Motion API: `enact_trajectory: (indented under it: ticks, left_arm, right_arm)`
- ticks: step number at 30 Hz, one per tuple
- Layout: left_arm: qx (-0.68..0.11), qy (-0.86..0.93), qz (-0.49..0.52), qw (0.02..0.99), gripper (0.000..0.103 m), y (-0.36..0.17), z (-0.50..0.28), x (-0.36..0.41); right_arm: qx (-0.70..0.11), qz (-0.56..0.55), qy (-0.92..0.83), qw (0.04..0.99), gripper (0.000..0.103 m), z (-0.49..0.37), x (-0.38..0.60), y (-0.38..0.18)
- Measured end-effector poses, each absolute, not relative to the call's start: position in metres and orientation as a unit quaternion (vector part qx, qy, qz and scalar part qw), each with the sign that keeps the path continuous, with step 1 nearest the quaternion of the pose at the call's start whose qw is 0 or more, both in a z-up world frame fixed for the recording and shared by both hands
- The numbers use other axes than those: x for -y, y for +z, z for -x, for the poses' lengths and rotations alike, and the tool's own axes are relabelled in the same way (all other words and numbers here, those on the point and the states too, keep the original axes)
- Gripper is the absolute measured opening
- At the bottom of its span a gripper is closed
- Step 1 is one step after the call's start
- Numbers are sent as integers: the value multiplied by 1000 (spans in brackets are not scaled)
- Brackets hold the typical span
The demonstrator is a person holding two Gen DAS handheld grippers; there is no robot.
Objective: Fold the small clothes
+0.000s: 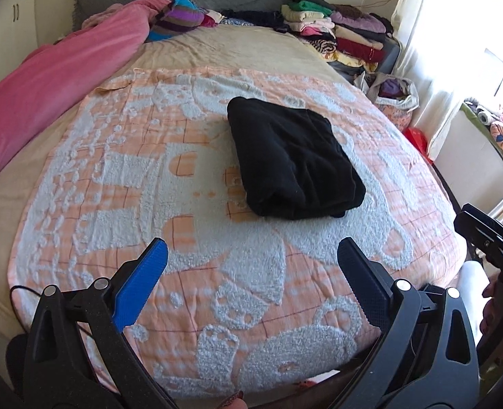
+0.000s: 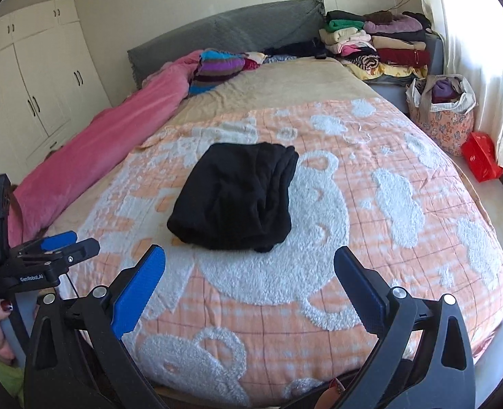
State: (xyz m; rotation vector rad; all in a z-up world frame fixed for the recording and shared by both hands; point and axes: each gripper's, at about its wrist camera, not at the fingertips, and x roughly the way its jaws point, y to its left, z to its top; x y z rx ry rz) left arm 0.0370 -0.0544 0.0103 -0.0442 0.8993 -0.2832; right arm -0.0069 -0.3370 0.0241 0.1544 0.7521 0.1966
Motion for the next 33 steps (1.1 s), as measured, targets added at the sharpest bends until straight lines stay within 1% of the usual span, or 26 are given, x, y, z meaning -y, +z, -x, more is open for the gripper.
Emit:
enact_trajectory:
  ticks: [8, 33]
  left_arm:
    - [-435, -130, 11, 891, 94, 7, -35, 62]
    - [-441, -124, 14, 889, 94, 11, -35, 63]
  right_arm:
    - [-378, -69, 108, 917, 99, 8, 325, 15]
    - [-375, -66, 97, 920, 99, 9, 330, 16]
